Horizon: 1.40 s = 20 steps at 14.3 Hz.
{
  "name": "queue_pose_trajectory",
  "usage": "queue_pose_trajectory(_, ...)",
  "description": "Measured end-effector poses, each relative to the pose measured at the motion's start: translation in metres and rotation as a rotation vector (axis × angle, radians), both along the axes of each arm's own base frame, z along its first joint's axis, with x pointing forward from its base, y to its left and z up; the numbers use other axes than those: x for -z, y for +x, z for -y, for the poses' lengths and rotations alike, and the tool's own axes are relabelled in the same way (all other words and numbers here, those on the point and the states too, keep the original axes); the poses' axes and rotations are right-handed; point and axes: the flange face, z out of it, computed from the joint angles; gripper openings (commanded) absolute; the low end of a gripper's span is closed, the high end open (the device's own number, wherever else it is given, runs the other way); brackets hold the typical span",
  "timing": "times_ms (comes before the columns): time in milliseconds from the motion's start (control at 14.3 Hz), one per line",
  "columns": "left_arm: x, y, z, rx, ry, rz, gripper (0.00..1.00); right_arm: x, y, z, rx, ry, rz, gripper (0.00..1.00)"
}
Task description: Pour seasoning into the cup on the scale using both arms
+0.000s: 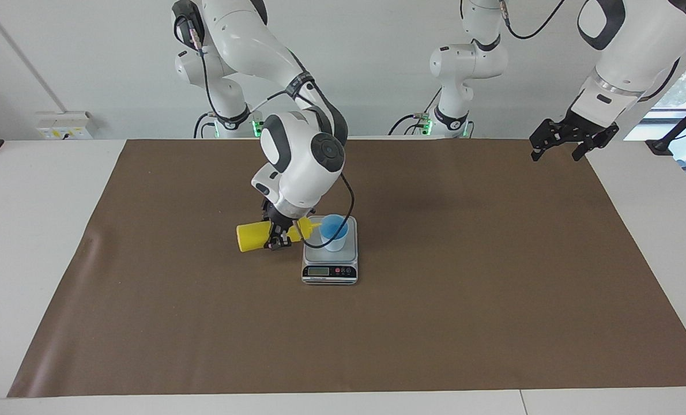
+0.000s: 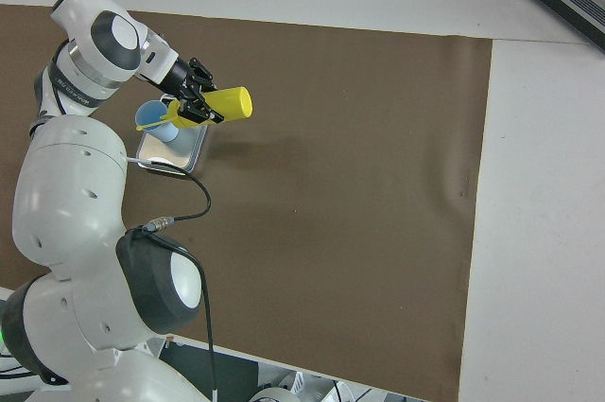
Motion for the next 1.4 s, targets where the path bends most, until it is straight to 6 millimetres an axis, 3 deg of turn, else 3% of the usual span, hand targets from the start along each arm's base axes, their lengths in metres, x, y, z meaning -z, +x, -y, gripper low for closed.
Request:
queue_pose_trajectory(140, 0.000, 0.000, 0.000, -0.001, 0.000, 0.000, 1.00, -0.002, 0.000, 0.001, 0.007, -0.005, -0.005, 0.00)
queue_pose_trajectory(420, 0.000, 0.000, 0.000, -0.001, 0.000, 0.000, 1.00, -0.032, 0.011, 0.013, 0.081, 0.101, 0.004, 0.00)
queue_pose_trajectory(630, 0.000, 0.000, 0.000, -0.001, 0.000, 0.000, 1.00, -0.058, 0.025, 0.056, 0.193, 0.288, -0.023, 0.00)
queue_pose_trajectory(909, 0.000, 0.000, 0.000, -0.001, 0.000, 0.000, 1.00, -0.112, 0.037, 0.176, 0.295, 0.621, -0.045, 0.00)
queue_pose_trajectory(1049, 0.000, 0.000, 0.000, -0.001, 0.000, 0.000, 1.00, -0.122, 0.034, 0.245, 0.335, 0.786, -0.064, 0.00)
queue_pose_trajectory(1189, 0.000, 0.000, 0.000, -0.001, 0.000, 0.000, 1.00, -0.114, 0.023, 0.315, 0.360, 0.938, -0.071, 0.00)
queue_pose_trajectory(1399, 0.000, 0.000, 0.000, -0.001, 0.000, 0.000, 1.00, -0.074, -0.014, 0.403, 0.402, 1.208, -0.006, 0.00)
